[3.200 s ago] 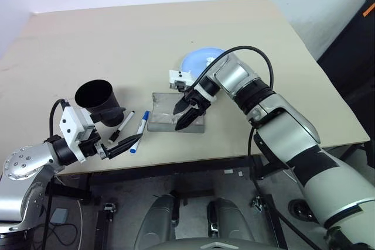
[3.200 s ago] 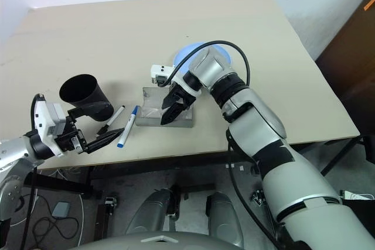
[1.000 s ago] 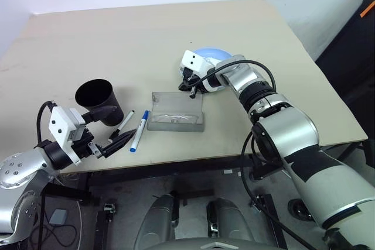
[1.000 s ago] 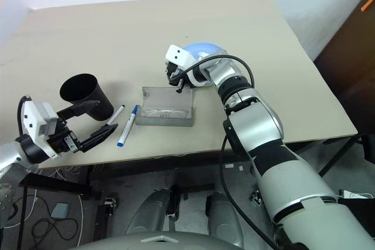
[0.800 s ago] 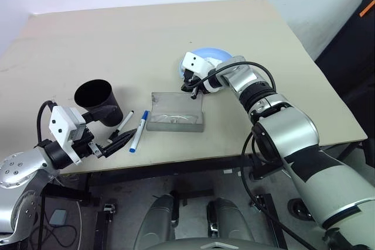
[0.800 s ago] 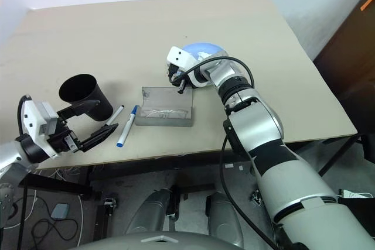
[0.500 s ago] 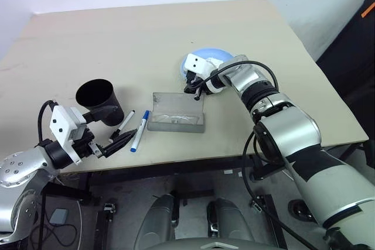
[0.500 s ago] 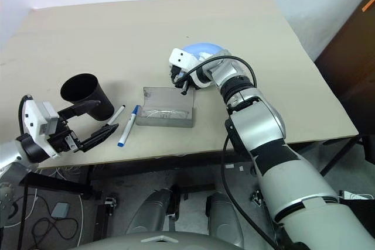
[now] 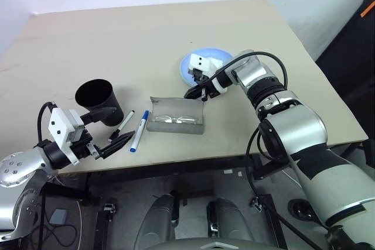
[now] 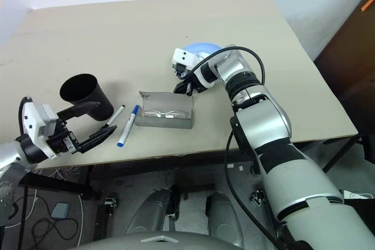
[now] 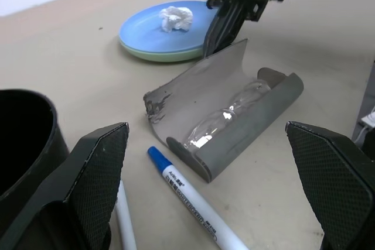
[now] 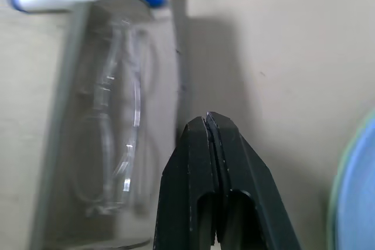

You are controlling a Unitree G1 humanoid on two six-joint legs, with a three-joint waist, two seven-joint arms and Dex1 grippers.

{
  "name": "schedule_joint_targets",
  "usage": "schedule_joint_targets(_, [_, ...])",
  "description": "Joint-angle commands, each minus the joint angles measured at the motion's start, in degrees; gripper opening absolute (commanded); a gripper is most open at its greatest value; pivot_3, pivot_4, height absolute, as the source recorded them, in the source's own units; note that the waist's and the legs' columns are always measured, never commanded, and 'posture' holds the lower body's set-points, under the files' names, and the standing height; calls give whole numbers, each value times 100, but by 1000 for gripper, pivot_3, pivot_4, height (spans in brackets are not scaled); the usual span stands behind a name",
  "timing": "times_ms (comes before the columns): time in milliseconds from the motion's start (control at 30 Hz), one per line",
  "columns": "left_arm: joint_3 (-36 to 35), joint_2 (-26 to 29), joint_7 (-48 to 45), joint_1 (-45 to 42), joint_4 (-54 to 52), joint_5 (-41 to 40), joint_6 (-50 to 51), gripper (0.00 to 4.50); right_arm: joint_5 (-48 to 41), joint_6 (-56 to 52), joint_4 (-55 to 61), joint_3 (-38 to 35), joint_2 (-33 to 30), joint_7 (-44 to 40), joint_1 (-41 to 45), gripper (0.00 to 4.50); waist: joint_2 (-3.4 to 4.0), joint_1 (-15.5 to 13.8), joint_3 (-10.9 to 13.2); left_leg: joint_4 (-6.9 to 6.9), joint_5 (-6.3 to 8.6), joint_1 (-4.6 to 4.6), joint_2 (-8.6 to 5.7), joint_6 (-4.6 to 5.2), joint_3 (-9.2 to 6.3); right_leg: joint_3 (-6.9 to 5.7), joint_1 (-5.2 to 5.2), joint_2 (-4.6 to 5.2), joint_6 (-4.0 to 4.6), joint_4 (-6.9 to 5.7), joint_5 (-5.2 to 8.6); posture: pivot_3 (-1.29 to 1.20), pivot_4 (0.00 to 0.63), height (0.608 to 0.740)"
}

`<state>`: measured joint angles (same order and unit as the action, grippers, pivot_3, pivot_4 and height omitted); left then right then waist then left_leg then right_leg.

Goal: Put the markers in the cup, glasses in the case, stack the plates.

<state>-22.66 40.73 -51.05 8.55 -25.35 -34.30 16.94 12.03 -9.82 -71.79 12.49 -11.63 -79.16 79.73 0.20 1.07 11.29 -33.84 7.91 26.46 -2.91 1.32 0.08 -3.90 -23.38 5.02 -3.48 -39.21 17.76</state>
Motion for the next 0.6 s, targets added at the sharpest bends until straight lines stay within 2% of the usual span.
schedule_joint_targets(33, [-23, 2, -55, -23, 7, 19, -146, 4500, -213, -180, 672, -11, -56, -420, -110, 43, 0, -1, 0, 0, 0, 0, 0, 0, 0, 0, 0, 0, 0, 0, 0, 0, 150, 712])
schedule_joint_targets(233, [-35, -16, -215, 0, 265, 61, -328, 4500, -411, -1087, 2313, 245, -129, -889, -1011, 43, -1, -8, 0, 1, 0, 1, 2, 0, 0, 0, -1, 1, 1, 0, 0, 0, 150, 712])
schedule_joint_targets(433, [-99, -23, -257, 69, 314, 50, -423, 4500, -532, -2009, 4076, 623, -302, -908, -1939, 43, -2, -14, -2, 3, 1, 4, 1, 0, 0, 3, -5, 4, 14, 3, 8, 0, 150, 712])
schedule_joint_targets(600, [-248, -15, -184, 144, 272, -11, -366, 4500, -624, -2329, 4557, 795, -366, -626, -2235, 43, -2, -3, -2, 4, 2, 2, 3, 0, 0, 4, -5, 5, 19, 4, 8, 0, 150, 712])
